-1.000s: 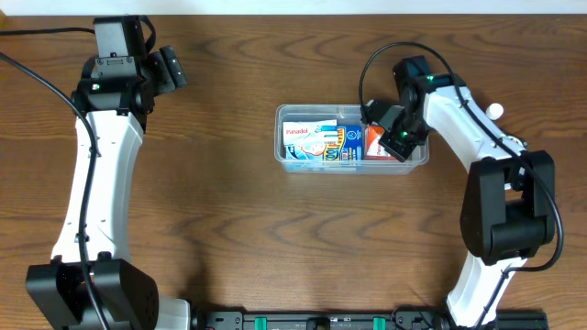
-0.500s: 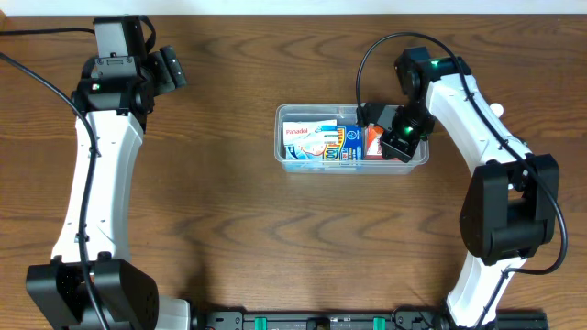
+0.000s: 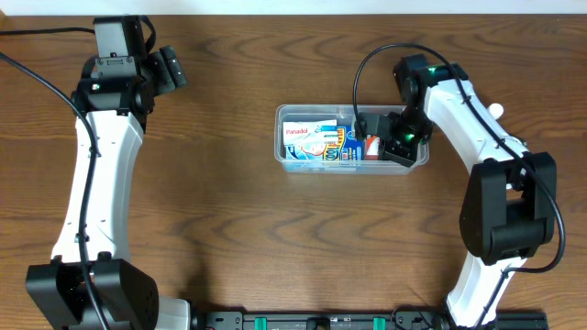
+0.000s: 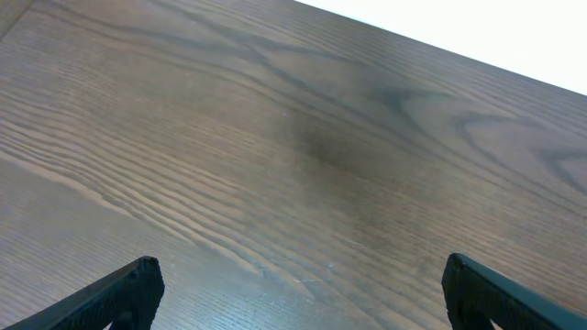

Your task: Pack container

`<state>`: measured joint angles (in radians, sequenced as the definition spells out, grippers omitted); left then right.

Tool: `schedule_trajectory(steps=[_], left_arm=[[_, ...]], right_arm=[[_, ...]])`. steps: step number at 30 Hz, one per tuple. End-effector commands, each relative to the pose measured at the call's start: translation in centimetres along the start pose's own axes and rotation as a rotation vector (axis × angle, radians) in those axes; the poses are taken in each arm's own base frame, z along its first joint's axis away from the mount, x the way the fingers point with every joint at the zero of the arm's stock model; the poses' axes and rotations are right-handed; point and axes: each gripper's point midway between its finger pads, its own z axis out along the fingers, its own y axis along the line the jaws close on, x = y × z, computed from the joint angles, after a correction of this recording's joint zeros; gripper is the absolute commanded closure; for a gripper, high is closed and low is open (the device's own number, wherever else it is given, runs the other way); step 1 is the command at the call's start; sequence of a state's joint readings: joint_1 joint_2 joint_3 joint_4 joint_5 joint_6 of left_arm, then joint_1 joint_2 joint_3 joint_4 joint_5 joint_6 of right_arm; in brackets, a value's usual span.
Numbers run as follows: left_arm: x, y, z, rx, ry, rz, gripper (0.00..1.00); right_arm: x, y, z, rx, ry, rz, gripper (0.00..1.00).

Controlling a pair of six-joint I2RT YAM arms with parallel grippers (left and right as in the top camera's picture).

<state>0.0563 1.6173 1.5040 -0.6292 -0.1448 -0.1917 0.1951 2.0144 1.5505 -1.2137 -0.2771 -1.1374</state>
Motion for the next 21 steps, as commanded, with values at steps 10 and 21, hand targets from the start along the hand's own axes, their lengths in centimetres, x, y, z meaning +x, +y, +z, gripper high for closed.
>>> schedule_trajectory(steps=[10,21], left_arm=[[-0.9,0.1,-0.9,0.004,-0.028,-0.025,0.02],[-0.9,0.1,-0.9,0.004,-0.028,-0.025,0.02]], right_arm=[[1.4,-0.5,2.5,-0.021,0.073,-0.069,0.99],[2.0,-2.4,3.5,0.038,0.115,-0.033,0.99]])
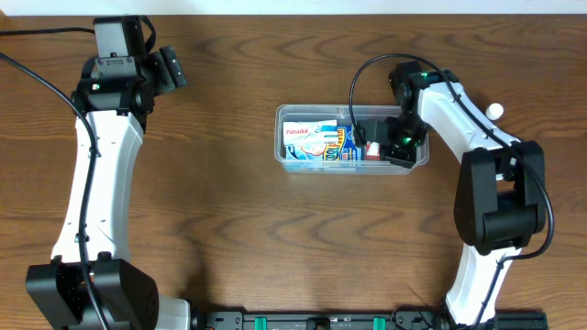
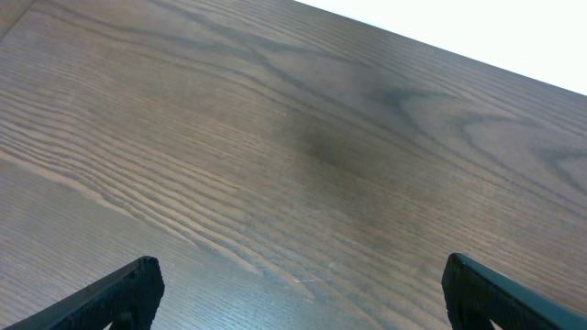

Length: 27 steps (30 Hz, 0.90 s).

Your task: Pack container

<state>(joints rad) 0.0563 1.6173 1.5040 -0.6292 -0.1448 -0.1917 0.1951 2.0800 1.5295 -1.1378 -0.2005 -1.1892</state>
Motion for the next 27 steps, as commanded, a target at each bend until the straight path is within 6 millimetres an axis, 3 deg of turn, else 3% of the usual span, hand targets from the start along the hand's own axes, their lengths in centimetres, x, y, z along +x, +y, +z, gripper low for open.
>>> schedule_trajectory(steps=[1,6,10,14,17,24,27], left_arm=[[-0.9,0.1,-0.9,0.004,-0.028,-0.025,0.02],[-0.9,0.1,-0.9,0.004,-0.028,-0.025,0.02],[-0.9,0.1,-0.9,0.004,-0.028,-0.025,0.02],[-0.9,0.1,-0.9,0.004,-0.028,-0.025,0.02],[-0.9,0.1,-0.9,0.004,-0.028,-0.025,0.02],[-0.9,0.1,-0.9,0.004,-0.028,-0.025,0.02],[-0.9,0.1,-0.9,0.004,-0.028,-0.025,0.02]], right_arm=[[0.6,-1.1,0.9,0.039,0.052,0.036,0.99],[0.7,-3.4,0.7,0.146,0.064,0.149,0.98],[0.4,-3.8,0.6,0.166,0.048,0.201,0.99],[0.3,-3.0,0.5,0.142,0.053,0.201,0.99],[-1.3,-2.0,-0.1,0.110,0.004,0.180,0.99],[-3.7,0.5,-3.0,0.078,-0.053,0.140,0.99],[-4.1,0.7,-4.9,0.119,-0.086,0.228,0.99]])
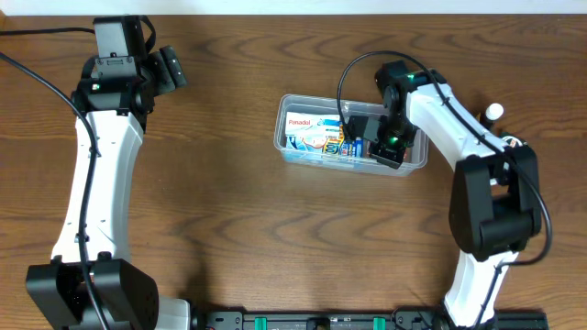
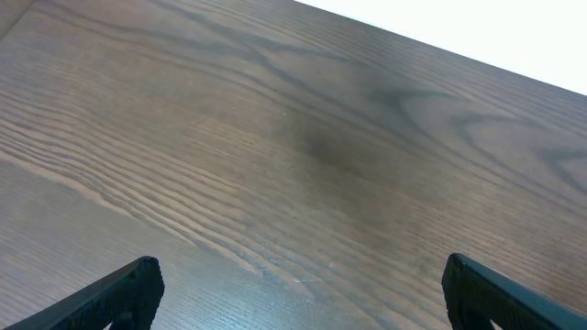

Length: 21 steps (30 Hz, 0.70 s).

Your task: Pack container

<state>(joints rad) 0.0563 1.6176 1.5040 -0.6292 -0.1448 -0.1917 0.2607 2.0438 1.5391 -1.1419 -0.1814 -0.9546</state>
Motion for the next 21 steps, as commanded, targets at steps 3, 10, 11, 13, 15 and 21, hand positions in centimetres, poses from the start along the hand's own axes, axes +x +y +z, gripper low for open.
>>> schedule_trajectory(steps=[3,10,11,13,15,21], left_arm=[[-1.0,0.1,-0.9,0.004,-0.028,-0.025,0.02],[-1.0,0.1,-0.9,0.004,-0.028,-0.025,0.02],[-1.0,0.1,-0.9,0.004,-0.028,-0.025,0.02],[-1.0,0.1,-0.9,0.004,-0.028,-0.025,0.02],[-1.0,0.1,-0.9,0.004,-0.028,-0.025,0.02],[-1.0,0.1,-0.9,0.004,-0.028,-0.025,0.02]], right_arm=[[-2.6,-0.6,-6.2,0.135,-0.168,0.222,0.96],[-0.7,-2.1,-12.6,0.251,-0.332,0.585,0.82],[0.1,-2.5,-13.5,0.277,-0.346,0.644,0.81],[2.4,-3.7,-15.3,0.353,-0.361,0.789,0.76],[5.2,-4.8,-16.9,0.434,-0.370,0.941,0.68],[13.1,-7.2,-18.7,0.566,-0.350,1.273,0.18]])
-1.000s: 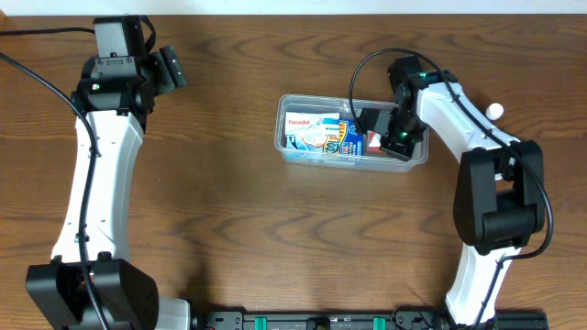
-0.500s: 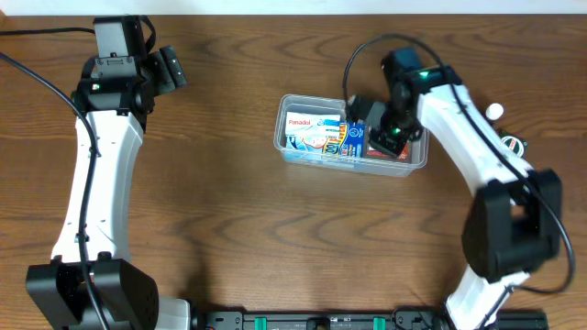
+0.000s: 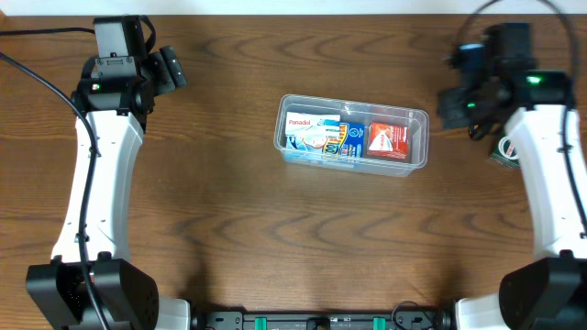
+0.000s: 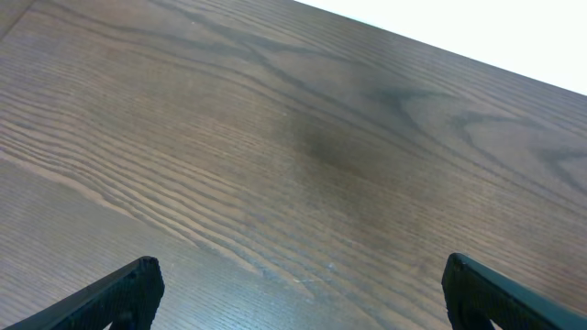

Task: Pack container
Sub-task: 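Move the right gripper right over the green Zam-Buk box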

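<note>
A clear plastic container (image 3: 417, 117) lies mid-table, slightly askew. Inside it are a white and blue Panadol box (image 3: 307, 132) at the left, a blue and yellow pack (image 3: 348, 139) in the middle and a red packet (image 3: 388, 139) at the right end. My right gripper (image 3: 455, 105) hangs off the container's right end, apart from it; its fingers are too dark to read. My left gripper (image 3: 172, 68) is at the far left of the table, open over bare wood (image 4: 303, 284), with nothing between its fingers (image 4: 128, 289).
A small white and green object (image 3: 503, 151) lies by the right arm near the table's right edge. The table's far edge (image 4: 440, 55) runs close behind the left gripper. Bare wood surrounds the container.
My right gripper was down inside the container's right end over the red packet. It is now outside, to the right of the container, and the red packet lies uncovered there. The left arm is unchanged.
My right gripper stood in the container's right end at all three earlier moments, by the red packet. Between them the container shifted a little toward the far edge and turned askew. Now the gripper is clear of it and the packet stays inside. The left gripper stayed open and still.
</note>
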`<state>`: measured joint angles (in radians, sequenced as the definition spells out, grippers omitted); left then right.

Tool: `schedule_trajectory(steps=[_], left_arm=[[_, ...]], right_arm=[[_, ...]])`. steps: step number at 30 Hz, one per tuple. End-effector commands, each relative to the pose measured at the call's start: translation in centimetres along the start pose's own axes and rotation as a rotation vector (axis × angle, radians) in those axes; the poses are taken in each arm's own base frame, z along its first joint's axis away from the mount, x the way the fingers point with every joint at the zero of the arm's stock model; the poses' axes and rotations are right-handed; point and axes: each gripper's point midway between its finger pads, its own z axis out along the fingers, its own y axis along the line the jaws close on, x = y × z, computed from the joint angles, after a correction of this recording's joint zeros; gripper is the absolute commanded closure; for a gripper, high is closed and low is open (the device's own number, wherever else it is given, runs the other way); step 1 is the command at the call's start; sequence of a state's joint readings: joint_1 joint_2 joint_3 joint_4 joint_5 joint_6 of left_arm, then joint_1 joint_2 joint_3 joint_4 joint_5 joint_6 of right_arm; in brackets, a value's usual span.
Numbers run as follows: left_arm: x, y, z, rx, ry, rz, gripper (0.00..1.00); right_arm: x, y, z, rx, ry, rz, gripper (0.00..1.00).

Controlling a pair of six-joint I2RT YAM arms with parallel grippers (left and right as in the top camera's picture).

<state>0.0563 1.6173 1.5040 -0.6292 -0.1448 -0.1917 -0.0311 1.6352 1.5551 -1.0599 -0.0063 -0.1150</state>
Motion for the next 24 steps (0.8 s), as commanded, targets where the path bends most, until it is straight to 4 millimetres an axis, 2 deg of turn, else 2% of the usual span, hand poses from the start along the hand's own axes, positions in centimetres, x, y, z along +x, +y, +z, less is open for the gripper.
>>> schedule_trajectory(steps=[1,3,7,13,19,24], left_arm=[[-0.9,0.1,-0.9,0.004,-0.028,-0.025,0.02],[-0.9,0.1,-0.9,0.004,-0.028,-0.025,0.02],[-0.9,0.1,-0.9,0.004,-0.028,-0.025,0.02],[-0.9,0.1,-0.9,0.004,-0.028,-0.025,0.02],[-0.9,0.1,-0.9,0.004,-0.028,-0.025,0.02],[-0.9,0.1,-0.9,0.004,-0.028,-0.025,0.02]], right_arm=[[0.6,-4.9,-0.3,0.130,0.003,0.217,0.11],[1.4,-6.7,0.1,0.148,0.024,0.261,0.01],[2.9,-9.8,1.3,0.176,0.071,0.337,0.01],[5.1,-13.1,3.7,0.197,0.146,0.421,0.01],[6.4,-14.4,7.2,0.177,0.213,0.461,0.01],[7.1,-14.6,9.0,0.178,0.253,0.462,0.01]])
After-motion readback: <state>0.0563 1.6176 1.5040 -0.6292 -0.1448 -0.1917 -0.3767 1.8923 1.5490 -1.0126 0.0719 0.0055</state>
